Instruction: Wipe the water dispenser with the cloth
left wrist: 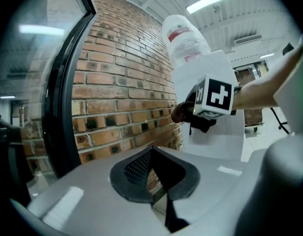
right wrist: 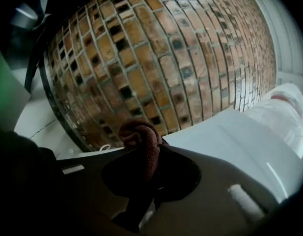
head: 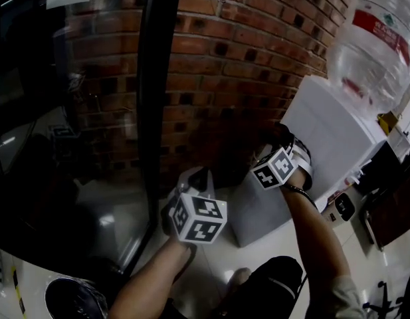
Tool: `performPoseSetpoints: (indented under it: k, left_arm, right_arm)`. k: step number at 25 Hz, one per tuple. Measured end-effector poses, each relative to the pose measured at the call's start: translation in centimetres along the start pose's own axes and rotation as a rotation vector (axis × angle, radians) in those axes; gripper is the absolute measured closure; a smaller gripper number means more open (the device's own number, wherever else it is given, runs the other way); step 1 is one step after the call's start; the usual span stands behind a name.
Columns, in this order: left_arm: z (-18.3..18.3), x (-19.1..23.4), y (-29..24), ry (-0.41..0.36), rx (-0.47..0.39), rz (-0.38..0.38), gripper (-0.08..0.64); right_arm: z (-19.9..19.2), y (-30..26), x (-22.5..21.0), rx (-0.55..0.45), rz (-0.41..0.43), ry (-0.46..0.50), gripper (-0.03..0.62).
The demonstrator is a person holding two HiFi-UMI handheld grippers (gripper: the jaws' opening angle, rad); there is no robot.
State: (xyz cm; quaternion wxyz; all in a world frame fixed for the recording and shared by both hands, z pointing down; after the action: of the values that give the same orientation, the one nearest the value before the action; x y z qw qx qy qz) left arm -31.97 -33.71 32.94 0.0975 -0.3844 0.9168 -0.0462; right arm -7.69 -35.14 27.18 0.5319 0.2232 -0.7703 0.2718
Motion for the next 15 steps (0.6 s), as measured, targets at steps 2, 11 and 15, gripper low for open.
performPoseSetpoints:
  k: [2,11,15]
  left_arm:
    - [-0.6,-0.2,0.0,0.013,0.014,-0.009,0.560]
    - [-1.8,-0.6,-0.7,0.060,0.041,-0.007,0.560]
    - [-2.9,-0.2,-1.5,0.073,0.066,0.004,0.560]
  right_arm:
    - [-0.6,-0.2,2.1,0.011,0.010,0.035,0.518]
    - [-3.3,-2.4,10.6,0.048,0.101,0.221,0.518]
    - [-4.5,-3.0,15.2,0.043,0.143,0.366,0.518]
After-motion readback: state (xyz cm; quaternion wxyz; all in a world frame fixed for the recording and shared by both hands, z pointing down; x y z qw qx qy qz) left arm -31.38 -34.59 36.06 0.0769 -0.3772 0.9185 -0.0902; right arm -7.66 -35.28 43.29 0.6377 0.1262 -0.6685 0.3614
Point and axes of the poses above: the fingertips, and each gripper's own axes: y backward along the fingers, x to its left, z out of its top, the point moved 7 cm from there along y, backward along the fingers, and after that the axes turned 2 degrees about -x, right-handed, at the moved point
